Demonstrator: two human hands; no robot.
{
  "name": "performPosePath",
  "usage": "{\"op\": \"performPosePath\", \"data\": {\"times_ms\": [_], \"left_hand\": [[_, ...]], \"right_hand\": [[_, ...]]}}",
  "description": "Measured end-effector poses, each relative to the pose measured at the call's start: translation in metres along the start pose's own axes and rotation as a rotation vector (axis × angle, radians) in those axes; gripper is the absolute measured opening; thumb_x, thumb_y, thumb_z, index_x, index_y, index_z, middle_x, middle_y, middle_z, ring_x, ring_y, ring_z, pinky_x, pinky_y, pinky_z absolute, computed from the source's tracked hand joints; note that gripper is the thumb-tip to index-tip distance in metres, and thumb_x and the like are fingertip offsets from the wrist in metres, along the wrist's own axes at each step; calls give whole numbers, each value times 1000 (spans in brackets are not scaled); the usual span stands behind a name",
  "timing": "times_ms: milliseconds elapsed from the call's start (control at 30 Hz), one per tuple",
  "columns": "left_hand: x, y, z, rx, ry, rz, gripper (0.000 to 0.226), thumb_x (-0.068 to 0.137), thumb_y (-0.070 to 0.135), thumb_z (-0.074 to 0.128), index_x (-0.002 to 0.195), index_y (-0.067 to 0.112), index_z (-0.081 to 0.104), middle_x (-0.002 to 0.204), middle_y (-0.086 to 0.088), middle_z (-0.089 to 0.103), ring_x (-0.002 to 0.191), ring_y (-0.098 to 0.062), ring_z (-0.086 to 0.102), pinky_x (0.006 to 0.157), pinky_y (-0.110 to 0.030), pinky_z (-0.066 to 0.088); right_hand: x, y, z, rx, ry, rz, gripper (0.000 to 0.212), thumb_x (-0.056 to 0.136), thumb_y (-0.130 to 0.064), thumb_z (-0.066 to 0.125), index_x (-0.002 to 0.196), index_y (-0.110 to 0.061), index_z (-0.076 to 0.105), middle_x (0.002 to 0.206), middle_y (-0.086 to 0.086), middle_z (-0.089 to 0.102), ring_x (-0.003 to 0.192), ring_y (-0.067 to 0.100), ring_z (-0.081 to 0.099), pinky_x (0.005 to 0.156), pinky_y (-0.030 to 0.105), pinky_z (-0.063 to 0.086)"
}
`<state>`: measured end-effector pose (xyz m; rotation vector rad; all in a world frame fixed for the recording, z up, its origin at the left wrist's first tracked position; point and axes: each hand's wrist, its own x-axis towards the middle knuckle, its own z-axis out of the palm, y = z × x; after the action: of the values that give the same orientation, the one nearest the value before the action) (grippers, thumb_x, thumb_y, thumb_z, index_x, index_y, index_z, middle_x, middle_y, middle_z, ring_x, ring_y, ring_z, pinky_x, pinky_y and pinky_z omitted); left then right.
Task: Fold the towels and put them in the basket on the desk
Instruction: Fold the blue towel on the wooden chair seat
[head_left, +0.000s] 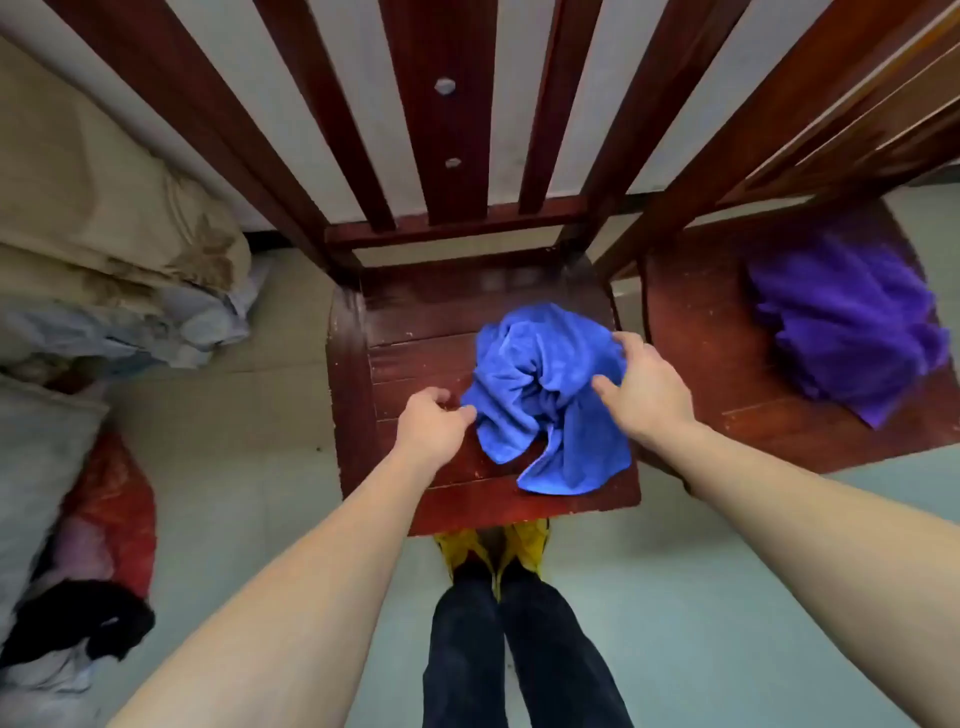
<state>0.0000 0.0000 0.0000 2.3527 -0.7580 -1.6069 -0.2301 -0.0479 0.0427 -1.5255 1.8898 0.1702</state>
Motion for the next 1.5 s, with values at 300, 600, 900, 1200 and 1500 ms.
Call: {"op": "performPosePath", "data": {"times_ms": [300,600,900,1200,1500], "left_hand": [[21,-22,24,-409,108,13,16,79,12,64,69,13,52,69,-8,51,67,-17,46,62,-33,38],[34,-20,-89,-583,535,23,25,83,3,57,70,21,47,69,1,51,70,-17,50,65,-26,47],[11,-60,-76,373,4,150,23,73,30,77,73,16,57,68,2,56,68,-22,53,64,-28,38],[47,-29,-74,102,269,180,28,82,17,69,108,13,59,89,-2,63,87,-23,58,84,-31,46],[33,-6,-66,161,309,305,22,69,22,70,62,16,50,67,-2,57,71,-26,54,63,-32,43]], "right_hand": [[3,16,74,283,32,205,42,81,-14,61,120,-17,48,107,13,65,101,36,59,75,37,43],[-46,35,80,281,132,285,30,82,-15,58,110,-25,50,101,6,67,95,35,61,70,33,38],[6,-10,38,401,362,178,26,86,-8,49,110,-14,56,112,12,62,106,33,56,77,28,34],[12,-27,74,-249,49,-107,85,81,-29,68,151,-26,20,152,10,26,133,34,34,90,46,43],[-17,-2,63,289,317,184,13,83,-18,59,95,-23,58,92,6,65,91,33,59,71,33,39]]}}
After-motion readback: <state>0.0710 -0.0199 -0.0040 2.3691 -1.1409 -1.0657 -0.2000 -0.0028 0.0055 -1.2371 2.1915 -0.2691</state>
